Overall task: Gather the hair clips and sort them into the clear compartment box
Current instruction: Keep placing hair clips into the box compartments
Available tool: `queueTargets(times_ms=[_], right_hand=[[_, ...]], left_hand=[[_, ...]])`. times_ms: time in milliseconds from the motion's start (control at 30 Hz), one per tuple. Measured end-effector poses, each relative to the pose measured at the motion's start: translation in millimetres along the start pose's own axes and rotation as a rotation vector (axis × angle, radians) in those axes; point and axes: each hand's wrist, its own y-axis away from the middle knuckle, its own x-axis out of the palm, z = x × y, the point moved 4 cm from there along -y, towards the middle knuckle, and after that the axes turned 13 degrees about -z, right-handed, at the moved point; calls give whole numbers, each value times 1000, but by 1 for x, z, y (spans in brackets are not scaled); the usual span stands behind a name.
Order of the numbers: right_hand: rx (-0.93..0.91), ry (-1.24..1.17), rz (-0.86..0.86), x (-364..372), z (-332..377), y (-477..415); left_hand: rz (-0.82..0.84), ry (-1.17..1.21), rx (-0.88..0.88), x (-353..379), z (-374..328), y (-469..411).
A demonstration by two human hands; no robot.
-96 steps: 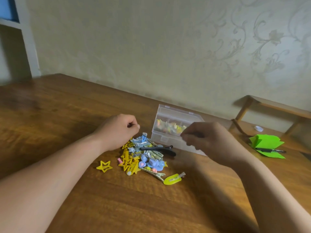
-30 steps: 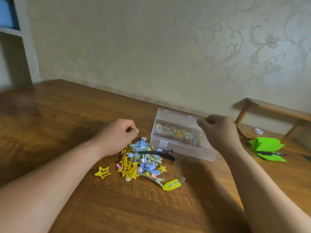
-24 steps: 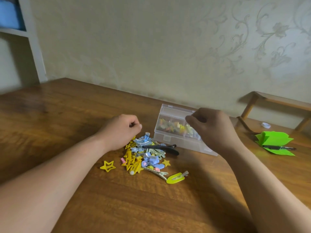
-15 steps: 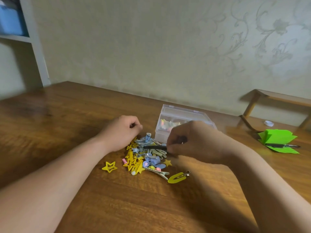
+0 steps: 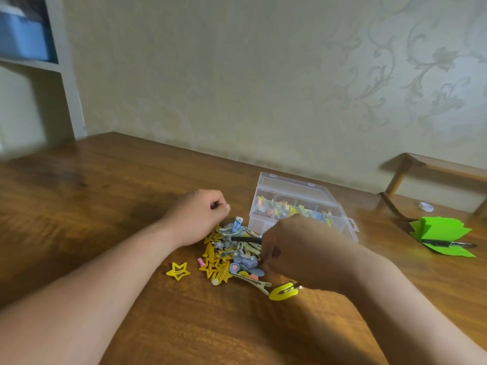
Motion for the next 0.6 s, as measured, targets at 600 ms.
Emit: queueTargets(times_ms=[600], right_hand=[[-56,288,53,0,29,-2]], left_hand=[[29,13,-34,-3,-3,3]])
